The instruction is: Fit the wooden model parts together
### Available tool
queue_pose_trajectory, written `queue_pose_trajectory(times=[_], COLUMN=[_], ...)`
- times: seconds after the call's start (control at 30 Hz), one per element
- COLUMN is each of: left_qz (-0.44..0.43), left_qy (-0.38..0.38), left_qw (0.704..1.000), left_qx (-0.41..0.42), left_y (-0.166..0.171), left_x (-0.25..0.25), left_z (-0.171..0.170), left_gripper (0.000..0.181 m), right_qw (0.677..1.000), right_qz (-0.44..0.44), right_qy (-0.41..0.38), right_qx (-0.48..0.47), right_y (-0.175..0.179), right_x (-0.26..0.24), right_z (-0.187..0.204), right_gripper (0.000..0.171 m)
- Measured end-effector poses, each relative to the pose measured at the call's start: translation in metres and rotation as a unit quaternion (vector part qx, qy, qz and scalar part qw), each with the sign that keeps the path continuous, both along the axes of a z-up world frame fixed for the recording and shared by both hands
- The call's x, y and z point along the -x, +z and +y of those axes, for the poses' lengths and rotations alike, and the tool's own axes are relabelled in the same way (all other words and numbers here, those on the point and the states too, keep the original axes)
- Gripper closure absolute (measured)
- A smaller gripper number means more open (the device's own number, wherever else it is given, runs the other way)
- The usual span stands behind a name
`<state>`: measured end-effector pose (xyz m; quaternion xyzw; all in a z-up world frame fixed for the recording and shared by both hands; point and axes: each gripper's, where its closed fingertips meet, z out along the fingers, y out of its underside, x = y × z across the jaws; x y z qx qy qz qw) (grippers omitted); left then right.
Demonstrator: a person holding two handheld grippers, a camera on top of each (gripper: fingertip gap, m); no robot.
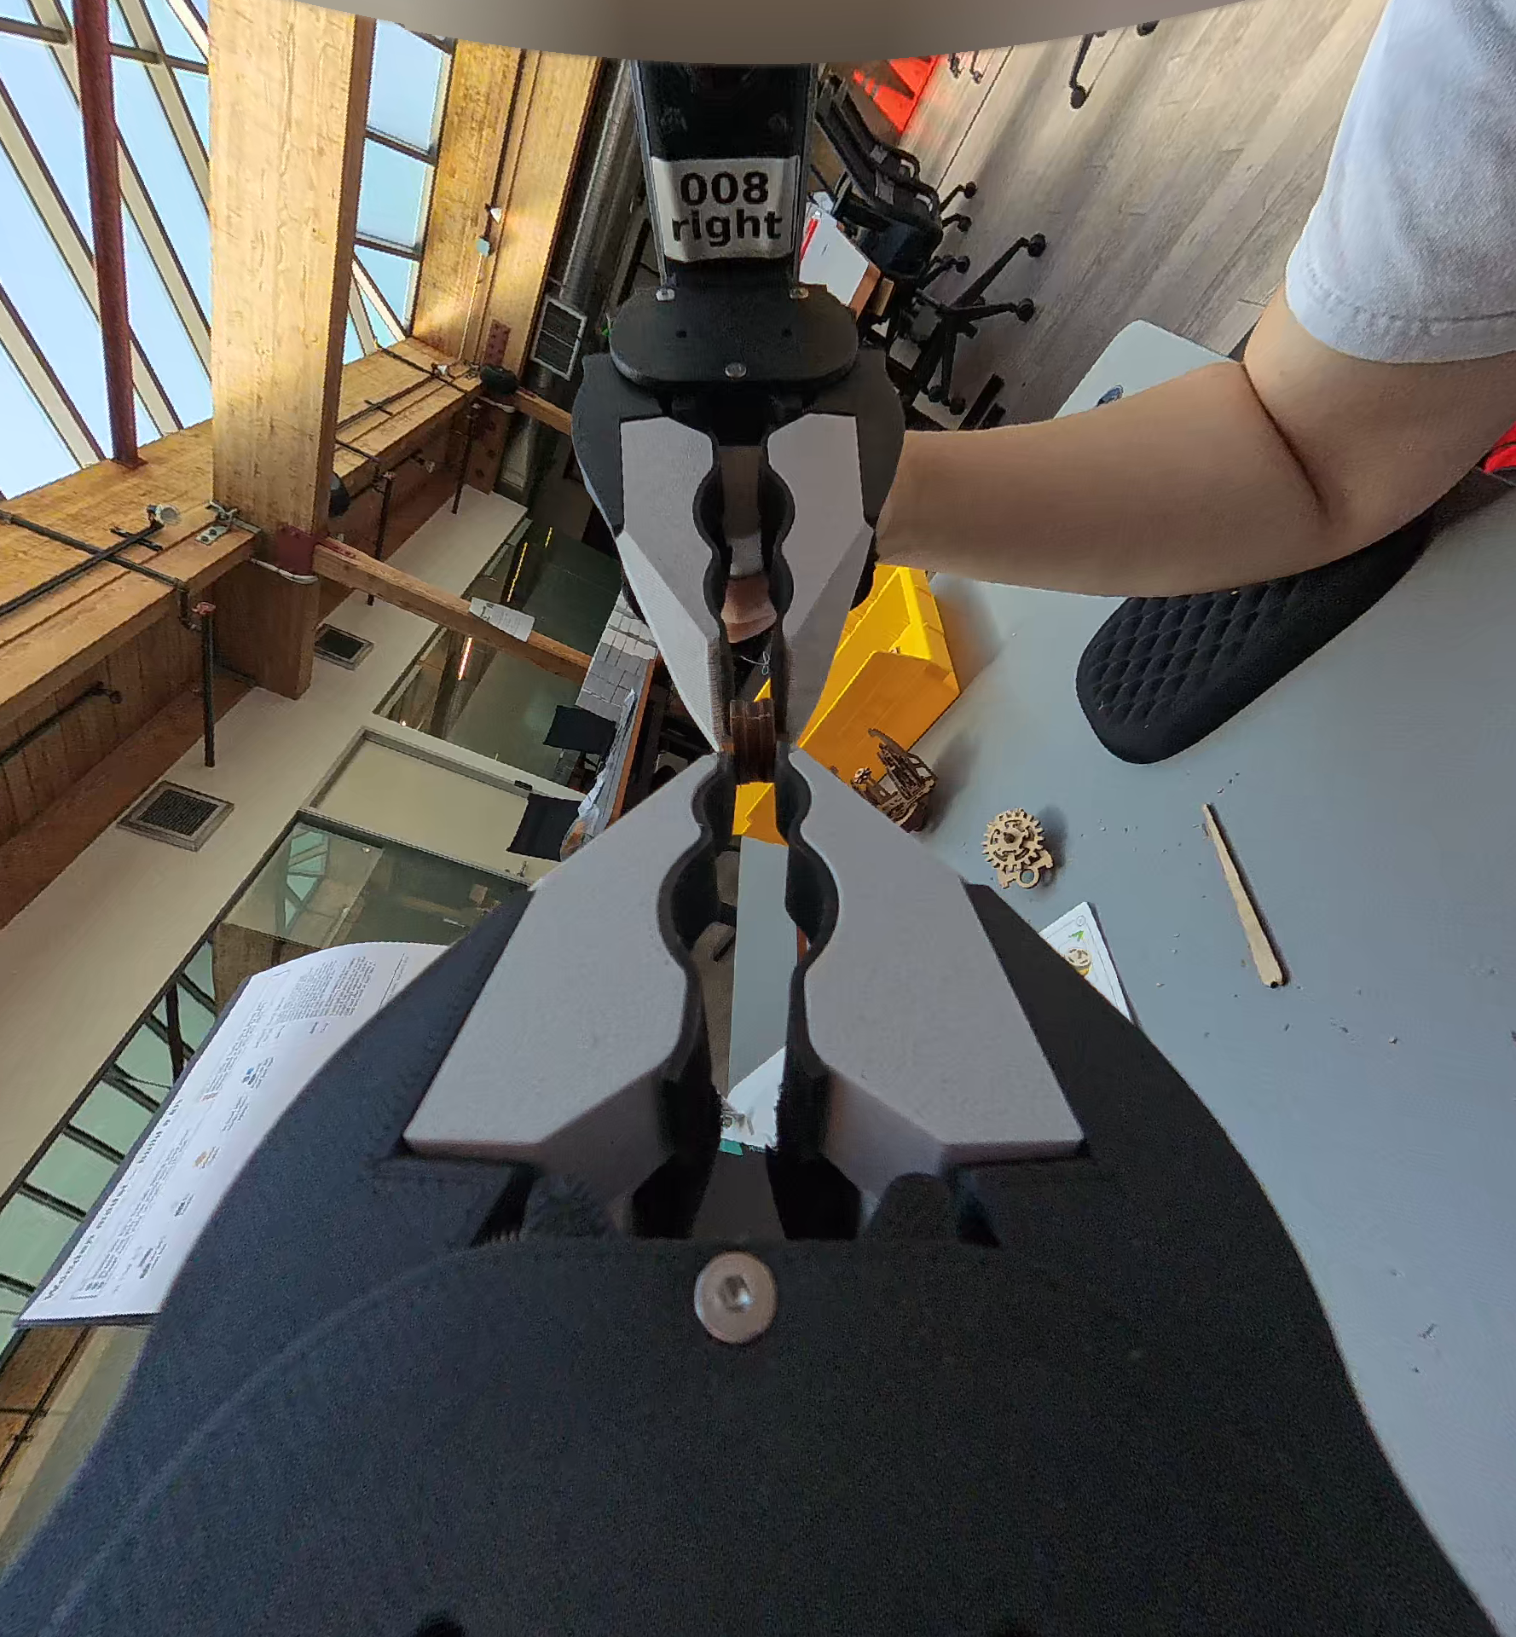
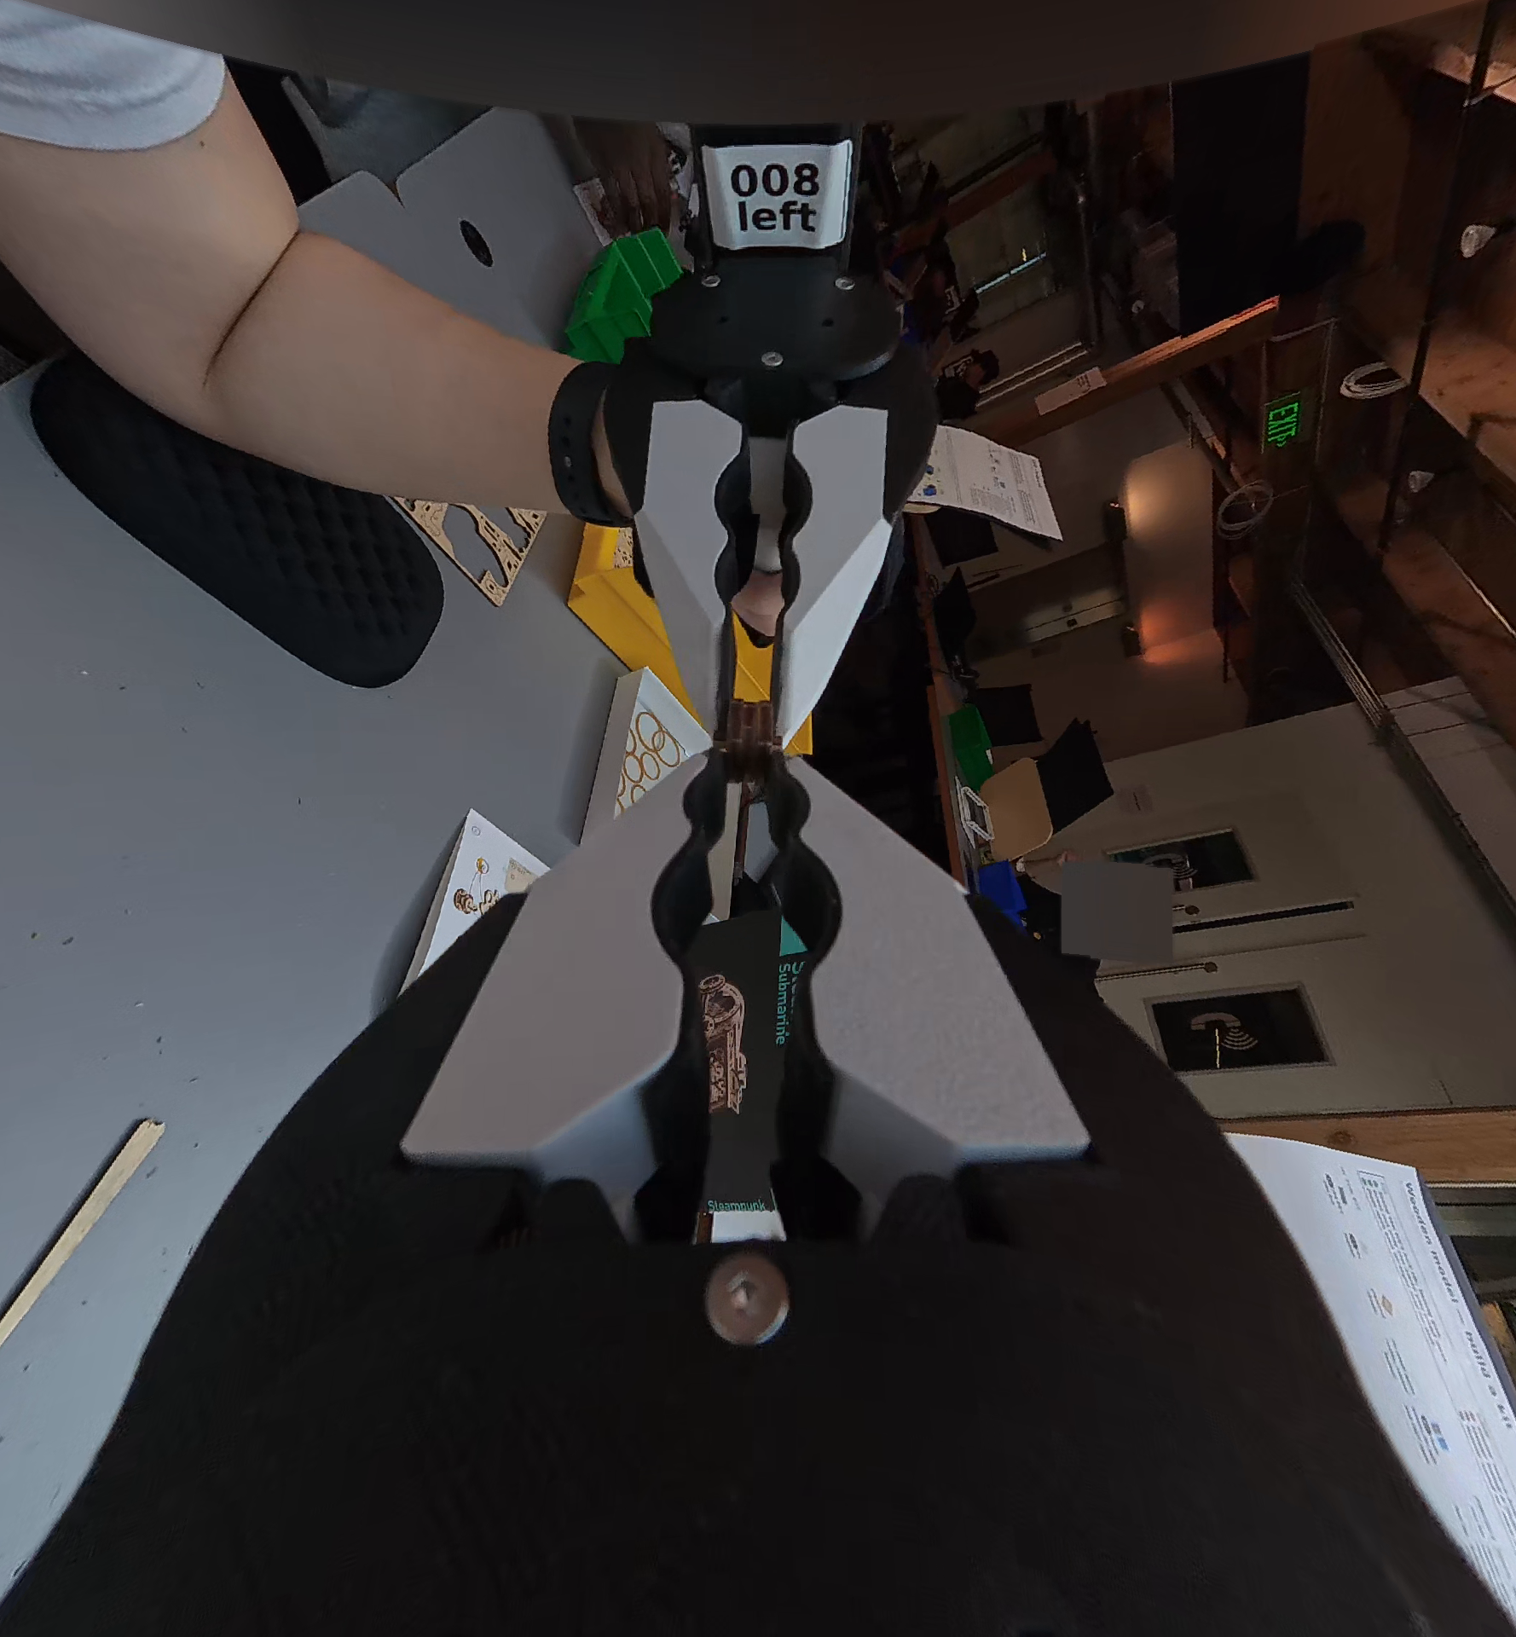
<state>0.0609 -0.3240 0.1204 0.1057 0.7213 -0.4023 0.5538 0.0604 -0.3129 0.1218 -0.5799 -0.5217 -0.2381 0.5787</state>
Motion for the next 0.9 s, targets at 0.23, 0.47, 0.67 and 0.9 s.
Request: queue_pose_trajectory(times=[0.23, 0.47, 0.67, 0.9], left_qz=[-0.040, -0.052, -0.036, -0.029], left_qy=[-0.011, 0.002, 0.005, -0.012], left_qw=[0.999, 0.999, 0.999, 0.999], left_qx=[0.006, -0.001, -0.008, -0.021], left_y=[0.007, 0.007, 0.002, -0.004], left_x=[0.004, 0.006, 0.005, 0.010], left_z=[-0.004, -0.003, -0.004, -0.010], left_gripper=[0.175, 0.174, 0.165, 0.170], right_qw=[1.000, 1.000, 1.000, 0.999], right_qz=[0.009, 0.020, 0.002, -0.024], right_qy=[0.018, 0.007, 0.027, 0.020], right_qx=[-0.023, -0.003, -0.002, 0.008], right_y=[0.008, 0.007, 0.004, -0.005], right_x=[0.005, 0.003, 0.010, 0.009], right_z=[-0.004, -0.005, -0.011, -0.009], right_gripper=[0.162, 0.162, 0.162, 0.162])
